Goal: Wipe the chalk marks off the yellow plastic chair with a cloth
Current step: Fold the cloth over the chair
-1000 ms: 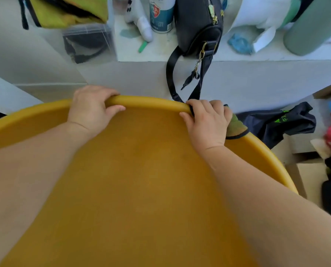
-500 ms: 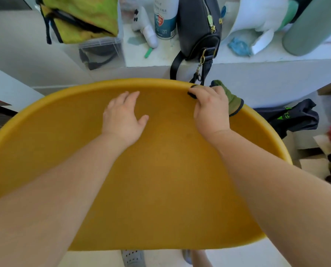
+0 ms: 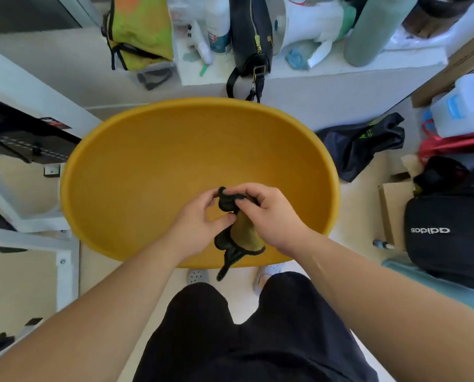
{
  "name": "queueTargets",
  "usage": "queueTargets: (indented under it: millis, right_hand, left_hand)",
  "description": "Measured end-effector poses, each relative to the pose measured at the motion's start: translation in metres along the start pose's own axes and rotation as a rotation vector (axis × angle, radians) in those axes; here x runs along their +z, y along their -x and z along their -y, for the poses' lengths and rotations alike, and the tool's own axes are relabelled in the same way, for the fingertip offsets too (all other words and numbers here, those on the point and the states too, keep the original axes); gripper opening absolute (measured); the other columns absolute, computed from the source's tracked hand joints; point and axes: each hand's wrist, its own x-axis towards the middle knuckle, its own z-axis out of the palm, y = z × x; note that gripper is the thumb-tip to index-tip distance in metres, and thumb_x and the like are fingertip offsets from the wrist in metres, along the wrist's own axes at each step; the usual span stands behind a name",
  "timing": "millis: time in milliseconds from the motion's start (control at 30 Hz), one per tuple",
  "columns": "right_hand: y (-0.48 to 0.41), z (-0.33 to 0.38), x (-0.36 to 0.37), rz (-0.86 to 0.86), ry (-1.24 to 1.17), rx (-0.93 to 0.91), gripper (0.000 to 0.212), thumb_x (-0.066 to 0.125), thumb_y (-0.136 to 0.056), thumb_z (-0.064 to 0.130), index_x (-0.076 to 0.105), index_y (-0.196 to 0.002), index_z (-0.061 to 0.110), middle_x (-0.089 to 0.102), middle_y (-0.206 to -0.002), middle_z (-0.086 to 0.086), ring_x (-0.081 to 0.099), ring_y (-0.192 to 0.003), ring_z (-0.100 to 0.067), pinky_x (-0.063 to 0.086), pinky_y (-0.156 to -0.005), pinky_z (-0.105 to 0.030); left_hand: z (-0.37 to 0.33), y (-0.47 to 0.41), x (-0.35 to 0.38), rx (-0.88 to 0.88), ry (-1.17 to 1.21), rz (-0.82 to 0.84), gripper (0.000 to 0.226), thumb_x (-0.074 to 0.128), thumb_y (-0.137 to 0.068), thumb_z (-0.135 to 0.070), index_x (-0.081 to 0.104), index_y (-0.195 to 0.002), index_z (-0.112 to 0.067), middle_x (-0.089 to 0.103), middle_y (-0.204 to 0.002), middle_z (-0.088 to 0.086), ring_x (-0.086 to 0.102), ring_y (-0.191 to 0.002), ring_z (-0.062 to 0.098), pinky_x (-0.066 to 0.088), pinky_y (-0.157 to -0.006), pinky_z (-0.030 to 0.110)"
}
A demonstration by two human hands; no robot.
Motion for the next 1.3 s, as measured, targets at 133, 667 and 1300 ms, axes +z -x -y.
queueTargets:
  millis: [133,667,1300]
  right_hand:
    - [0.036,0.019,-0.019,-0.047,0.041,-0.023,0.032,0.057,-0.103,0.01,0.072,-0.106,0.037,0.067,-0.115,0.013,0.06,-0.11,-0.001,0.048,-0.094,-0.02]
    - [0.088,0.077,0.004,-0.509,0.038,0.19,0.036,0.064,-0.1,0.034,0.056,-0.135,0.037,0.062,-0.103,0.011,0.061,-0.092,-0.006,0.054,-0.082,-0.023]
    - [0.287,-0.009,0.031,-0.858,0.168,0.58,0.009,0.058,-0.102,0.035,0.062,-0.099,0.027,0.065,-0.091,0.003,0.062,-0.083,-0.021,0.046,-0.069,-0.031]
  left_hand:
    - [-0.02,0.048,0.008,-0.054,0.161,0.027,0.005,0.062,-0.095,-0.019,0.066,-0.091,-0.018,0.067,-0.084,-0.009,0.059,-0.077,0.004,0.045,-0.076,0.025]
    - [-0.091,0.037,-0.058,0.416,-0.142,0.215,0.015,0.052,-0.099,-0.025,0.051,-0.085,-0.023,0.055,-0.071,-0.014,0.046,-0.067,0.008,0.036,-0.063,0.03]
    - [-0.129,0.067,0.054,0.868,-1.118,0.672,0.014,0.074,-0.081,-0.029,0.062,-0.075,-0.024,0.061,-0.074,-0.004,0.058,-0.073,0.02,0.039,-0.055,0.026]
